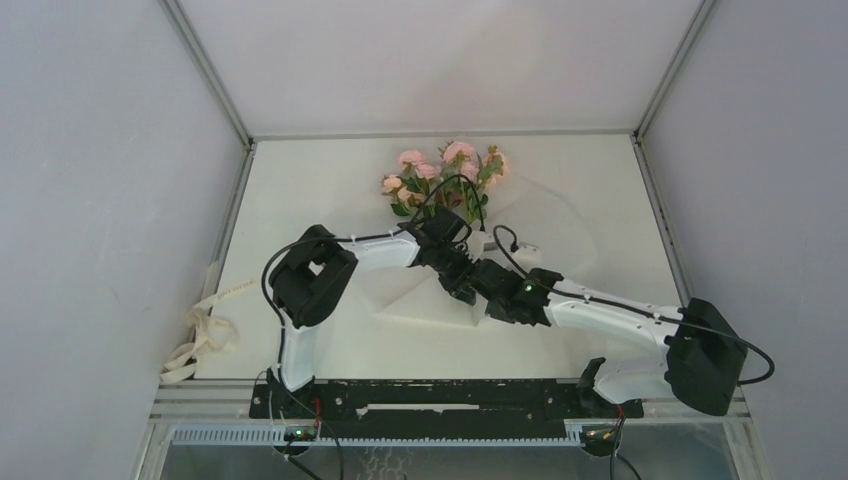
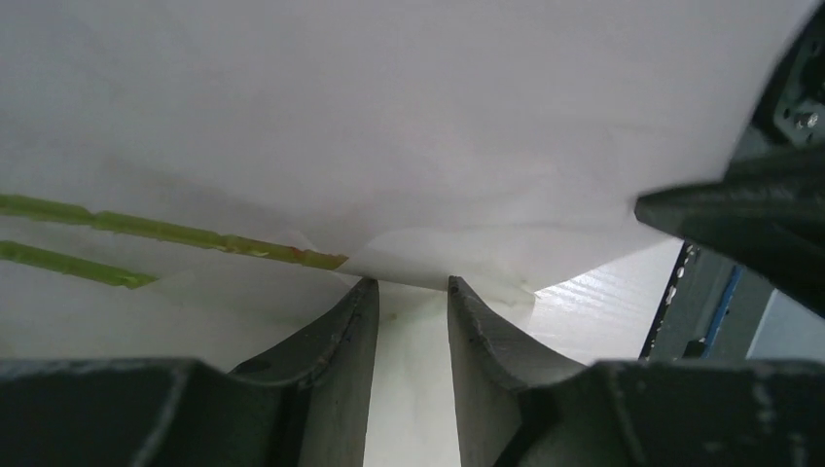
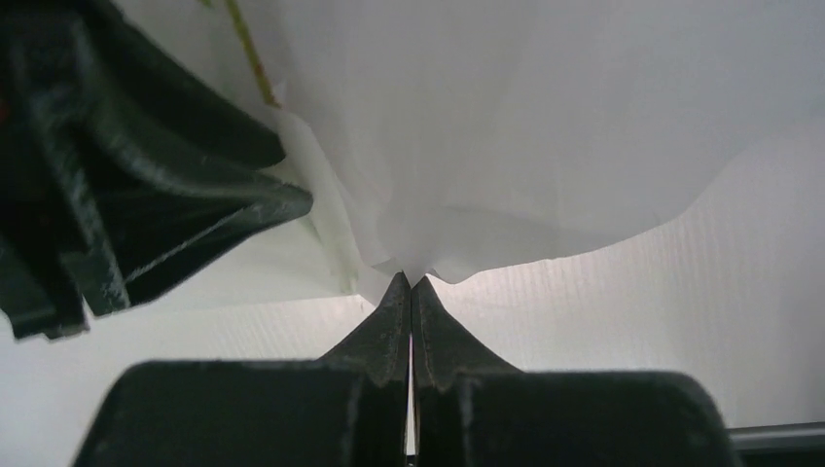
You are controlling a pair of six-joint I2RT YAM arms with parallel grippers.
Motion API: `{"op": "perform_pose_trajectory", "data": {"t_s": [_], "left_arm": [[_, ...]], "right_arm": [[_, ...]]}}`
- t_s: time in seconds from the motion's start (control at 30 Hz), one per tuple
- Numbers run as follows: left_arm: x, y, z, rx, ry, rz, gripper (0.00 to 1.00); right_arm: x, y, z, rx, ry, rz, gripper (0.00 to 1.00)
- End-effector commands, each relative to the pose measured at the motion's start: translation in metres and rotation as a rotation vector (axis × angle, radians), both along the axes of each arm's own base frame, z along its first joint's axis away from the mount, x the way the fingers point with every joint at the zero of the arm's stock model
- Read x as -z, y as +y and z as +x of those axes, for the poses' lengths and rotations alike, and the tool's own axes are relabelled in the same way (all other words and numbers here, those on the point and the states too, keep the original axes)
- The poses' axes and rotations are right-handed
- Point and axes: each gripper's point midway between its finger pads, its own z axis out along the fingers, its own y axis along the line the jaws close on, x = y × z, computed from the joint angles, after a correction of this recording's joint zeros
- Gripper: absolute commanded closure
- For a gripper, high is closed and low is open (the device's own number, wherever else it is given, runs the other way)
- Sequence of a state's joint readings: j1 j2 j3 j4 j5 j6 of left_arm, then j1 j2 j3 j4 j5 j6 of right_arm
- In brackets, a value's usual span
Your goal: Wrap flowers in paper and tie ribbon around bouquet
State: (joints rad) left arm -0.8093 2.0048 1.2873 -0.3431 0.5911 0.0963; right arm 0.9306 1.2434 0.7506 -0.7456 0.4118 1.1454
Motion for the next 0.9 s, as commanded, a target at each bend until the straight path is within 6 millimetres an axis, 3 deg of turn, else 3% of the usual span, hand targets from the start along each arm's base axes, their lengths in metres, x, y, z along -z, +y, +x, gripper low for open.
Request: {"op": "perform_pose_trajectory", "data": {"t_s": [0.0,0.13,0.23,0.4,0.57,0.87], "left_arm": [[0.011,0.007,0.02,-0.088,0.054,0.006,0.62],[0.012,0.01,0.018,-0.091,0.08,-0.009,0.62],[0.009,0.014,0.021,-0.099,0.093,-0.025,0.62],[-0.007,0.023,0.029,-0.107,0.11,-0.076,0.61],[-0.045,0.04,0.045,-0.116,0.067,-0.129,0.56],[-0.129,0.096,0.097,-0.286,-0.095,-0.254,0.38]], "right_arm": [[-0.021,-0.002,0.013,-0.141,-0.086,-0.23,1.0],[-0.041,0.017,0.021,-0.296,-0.169,-0.429,1.0],[-0.049,0.054,0.022,-0.521,-0.231,-0.542,1.0],[-0.027,0.09,0.013,-0.807,-0.226,-0.741,1.0],[-0.01,0.102,0.009,-0.925,-0.194,-0.812,1.0],[0.008,0.119,0.013,-1.04,-0.165,-0.875,1.0]]}}
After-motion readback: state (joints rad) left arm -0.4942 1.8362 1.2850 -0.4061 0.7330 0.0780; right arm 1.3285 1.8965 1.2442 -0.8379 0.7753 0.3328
